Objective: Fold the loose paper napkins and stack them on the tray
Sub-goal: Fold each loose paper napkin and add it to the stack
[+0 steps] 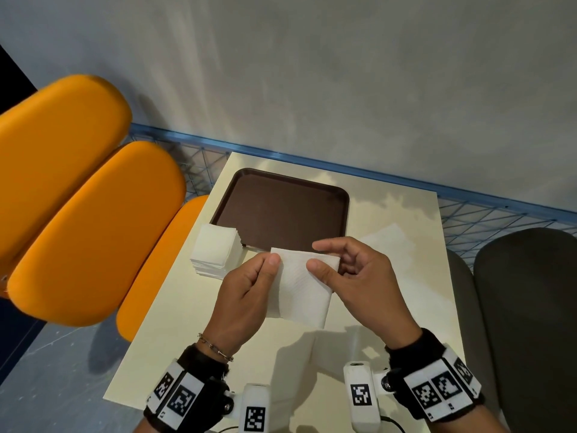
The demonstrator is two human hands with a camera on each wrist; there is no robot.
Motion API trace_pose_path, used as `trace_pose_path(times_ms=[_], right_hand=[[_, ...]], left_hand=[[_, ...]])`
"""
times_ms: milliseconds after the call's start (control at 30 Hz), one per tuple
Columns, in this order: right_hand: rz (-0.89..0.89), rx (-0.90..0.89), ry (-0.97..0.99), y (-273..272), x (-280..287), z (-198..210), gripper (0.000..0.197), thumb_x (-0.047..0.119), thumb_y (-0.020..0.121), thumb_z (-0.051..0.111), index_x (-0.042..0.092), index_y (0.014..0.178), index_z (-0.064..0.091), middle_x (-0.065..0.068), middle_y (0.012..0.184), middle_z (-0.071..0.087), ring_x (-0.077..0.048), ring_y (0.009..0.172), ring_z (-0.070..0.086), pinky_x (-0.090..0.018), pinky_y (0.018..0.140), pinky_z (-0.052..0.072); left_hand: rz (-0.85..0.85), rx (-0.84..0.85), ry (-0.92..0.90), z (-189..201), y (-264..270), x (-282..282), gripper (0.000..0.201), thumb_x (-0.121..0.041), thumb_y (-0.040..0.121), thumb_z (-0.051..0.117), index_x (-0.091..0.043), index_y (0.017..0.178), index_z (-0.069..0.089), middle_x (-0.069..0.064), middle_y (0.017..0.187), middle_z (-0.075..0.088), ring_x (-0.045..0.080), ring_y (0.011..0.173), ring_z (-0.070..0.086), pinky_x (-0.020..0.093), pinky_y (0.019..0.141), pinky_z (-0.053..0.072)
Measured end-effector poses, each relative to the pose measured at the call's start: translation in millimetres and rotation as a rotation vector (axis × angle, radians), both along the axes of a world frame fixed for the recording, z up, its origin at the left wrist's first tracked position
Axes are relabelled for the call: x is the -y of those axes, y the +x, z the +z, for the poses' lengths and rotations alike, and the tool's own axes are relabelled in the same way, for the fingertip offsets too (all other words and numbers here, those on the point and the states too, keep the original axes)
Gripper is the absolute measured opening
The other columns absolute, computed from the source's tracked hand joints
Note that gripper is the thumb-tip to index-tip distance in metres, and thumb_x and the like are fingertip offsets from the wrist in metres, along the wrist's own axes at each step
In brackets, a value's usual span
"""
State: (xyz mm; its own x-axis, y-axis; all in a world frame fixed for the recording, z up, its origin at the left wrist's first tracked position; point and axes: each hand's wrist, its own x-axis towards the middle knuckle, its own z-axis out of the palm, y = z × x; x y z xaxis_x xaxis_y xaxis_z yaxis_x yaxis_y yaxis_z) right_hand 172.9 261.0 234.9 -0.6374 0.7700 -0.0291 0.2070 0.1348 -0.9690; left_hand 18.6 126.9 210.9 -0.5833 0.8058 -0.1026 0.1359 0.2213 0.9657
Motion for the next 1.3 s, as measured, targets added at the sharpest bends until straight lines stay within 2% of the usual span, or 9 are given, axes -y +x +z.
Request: trace_pose_path(times_ms=[100,233,400,533,667,833,1000,1167,1300], right_hand=[[-0.005,-0.053,-0.119,-2.2,-3.7,-0.8,0.026,0.02,0.09,0.083,0.027,0.114,0.076,-0.001,0.098,0.08,-0.031,0.082,0.072,-0.044,0.075,0.063],[-0.087,-0.15,-0.319,-4.6,-10.9,-5.1,0.027,0.009,0.087,0.083,0.014,0.113,0.076,-0.016,0.09,0.079,-0.022,0.082,0.074,-0.037,0.076,0.06],[-0.072,-0.067,-0.371,-14.5,-13.2,-18.1,0.042,0.015,0.085,0.085,0.015,0.124,0.07,-0.013,0.088,0.08,-0.02,0.087,0.075,-0.034,0.081,0.059],[0.131,0.043,-0.496,-27.1,-4.2,-30.6,0.062,0.022,0.081,0.089,0.024,0.136,0.06,-0.006,0.107,0.081,-0.021,0.101,0.078,-0.034,0.088,0.06],[0.118,0.133,-0.454,-48.6,9.8,-47.1,0.052,0.006,0.086,0.086,0.015,0.133,0.064,-0.009,0.08,0.076,-0.022,0.082,0.075,-0.033,0.074,0.06],[0.325,0.269,-0.5,-72.4,25.2,-65.0,0.056,0.012,0.086,0.087,0.018,0.134,0.059,-0.01,0.096,0.082,-0.028,0.093,0.08,-0.039,0.084,0.062],[0.372,0.337,-0.511,-98.0,34.3,-72.9,0.047,0.002,0.085,0.085,0.009,0.126,0.064,-0.014,0.082,0.079,-0.028,0.081,0.079,-0.041,0.082,0.065],[0.464,0.426,-0.483,-120.7,38.4,-83.4,0.04,-0.003,0.083,0.085,0.009,0.118,0.069,-0.02,0.088,0.079,-0.025,0.079,0.078,-0.039,0.083,0.066],[0.475,0.492,-0.419,-139.4,33.2,-94.5,0.055,0.024,0.074,0.093,0.027,0.123,0.07,0.001,0.105,0.081,-0.013,0.095,0.078,-0.034,0.087,0.062]], left_hand=[[0.005,0.042,-0.004,-2.3,-3.6,1.8,0.024,-0.04,0.107,0.045,-0.027,0.102,0.064,-0.027,0.097,0.063,-0.009,0.091,0.059,0.014,0.071,0.051],[0.009,0.094,-0.008,-6.9,-8.4,4.5,0.028,-0.042,0.107,0.044,-0.022,0.103,0.064,-0.02,0.096,0.066,0.0,0.093,0.065,0.019,0.072,0.056],[0.04,0.03,-0.022,-19.6,-13.6,7.7,0.031,-0.041,0.108,0.045,-0.018,0.097,0.062,-0.011,0.096,0.065,0.008,0.091,0.063,0.025,0.072,0.051],[0.048,-0.018,-0.03,-30.3,-24.8,15.6,0.025,-0.044,0.108,0.043,-0.033,0.109,0.065,-0.022,0.103,0.064,0.002,0.096,0.062,0.026,0.071,0.057],[0.149,-0.011,-0.022,-44.5,-40.9,25.5,0.018,-0.042,0.109,0.047,-0.041,0.111,0.064,-0.023,0.107,0.064,0.003,0.097,0.063,0.033,0.075,0.059],[0.292,0.059,-0.03,-62.8,-62.7,37.6,0.02,-0.038,0.11,0.046,-0.036,0.107,0.066,-0.021,0.1,0.066,0.004,0.093,0.065,0.022,0.068,0.055],[0.299,0.038,-0.051,-80.6,-88.7,48.3,0.02,-0.036,0.11,0.047,-0.035,0.104,0.065,-0.021,0.098,0.066,0.004,0.091,0.064,0.018,0.067,0.05],[0.34,0.008,-0.051,-95.7,-114.7,53.3,0.018,-0.036,0.109,0.049,-0.037,0.102,0.066,-0.016,0.099,0.068,0.012,0.092,0.065,0.029,0.063,0.051],[0.255,-0.068,-0.049,-105.6,-135.6,58.6,0.018,-0.03,0.108,0.055,-0.034,0.105,0.072,-0.021,0.104,0.072,0.007,0.095,0.066,0.026,0.07,0.053]])
